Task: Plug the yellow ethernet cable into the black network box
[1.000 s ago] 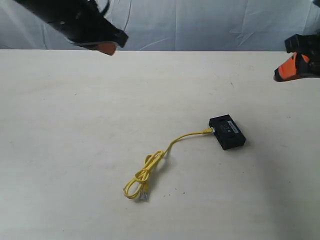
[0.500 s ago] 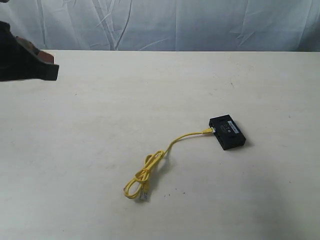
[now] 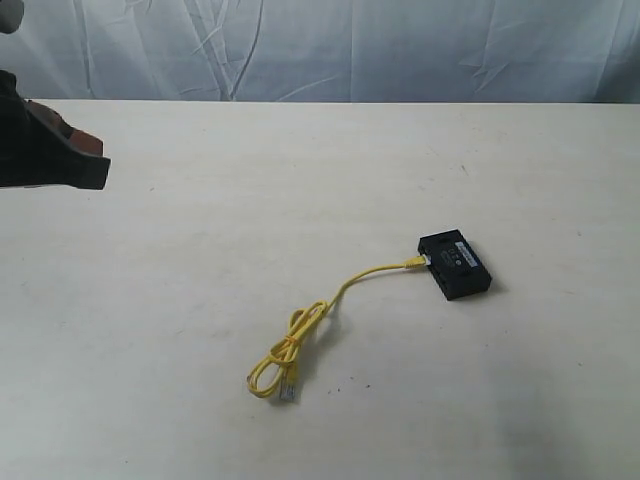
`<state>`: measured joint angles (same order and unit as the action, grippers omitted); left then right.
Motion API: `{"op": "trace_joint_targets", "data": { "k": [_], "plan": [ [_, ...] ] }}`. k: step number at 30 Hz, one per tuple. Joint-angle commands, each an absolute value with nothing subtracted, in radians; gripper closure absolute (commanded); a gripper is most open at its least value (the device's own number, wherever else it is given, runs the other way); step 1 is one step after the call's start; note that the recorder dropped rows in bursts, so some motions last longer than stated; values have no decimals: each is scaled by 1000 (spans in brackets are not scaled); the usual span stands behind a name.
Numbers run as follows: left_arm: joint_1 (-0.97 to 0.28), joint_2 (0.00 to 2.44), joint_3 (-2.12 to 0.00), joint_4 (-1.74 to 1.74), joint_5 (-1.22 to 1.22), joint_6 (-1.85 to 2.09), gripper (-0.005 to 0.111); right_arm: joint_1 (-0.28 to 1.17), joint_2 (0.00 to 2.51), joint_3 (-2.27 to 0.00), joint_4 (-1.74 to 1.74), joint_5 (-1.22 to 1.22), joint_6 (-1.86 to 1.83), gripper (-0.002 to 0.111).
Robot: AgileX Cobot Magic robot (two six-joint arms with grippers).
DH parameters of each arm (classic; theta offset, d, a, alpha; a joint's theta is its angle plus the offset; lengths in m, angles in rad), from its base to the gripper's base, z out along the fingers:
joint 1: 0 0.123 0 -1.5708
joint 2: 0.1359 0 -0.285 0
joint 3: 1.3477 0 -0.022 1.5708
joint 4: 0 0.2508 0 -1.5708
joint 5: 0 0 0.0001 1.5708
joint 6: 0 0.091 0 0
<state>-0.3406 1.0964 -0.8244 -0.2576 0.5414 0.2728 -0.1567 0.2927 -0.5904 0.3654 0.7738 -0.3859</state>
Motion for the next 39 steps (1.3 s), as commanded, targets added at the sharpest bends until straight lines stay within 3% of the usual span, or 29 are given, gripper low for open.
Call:
{"op": "trace_joint_targets", "data": {
  "k": [1,15,21,33,39],
  "plan": [
    [-341,1087,-821,-254,539,271,106,-112,263,-586,375,772,-382,109],
    [-341,1087,-821,-254,539,271,106,46,1,-559,339,722,-384,109],
    [-341,1085,-821,-254,538,271,106,125,0,-484,308,703,-386,109],
    [-341,1083,-821,-254,538,271,106,129,0,-349,284,595,-387,109],
    [-341,1083,-821,-249,540,271,106,129,0,-345,0,565,-17,109]
  ]
}}
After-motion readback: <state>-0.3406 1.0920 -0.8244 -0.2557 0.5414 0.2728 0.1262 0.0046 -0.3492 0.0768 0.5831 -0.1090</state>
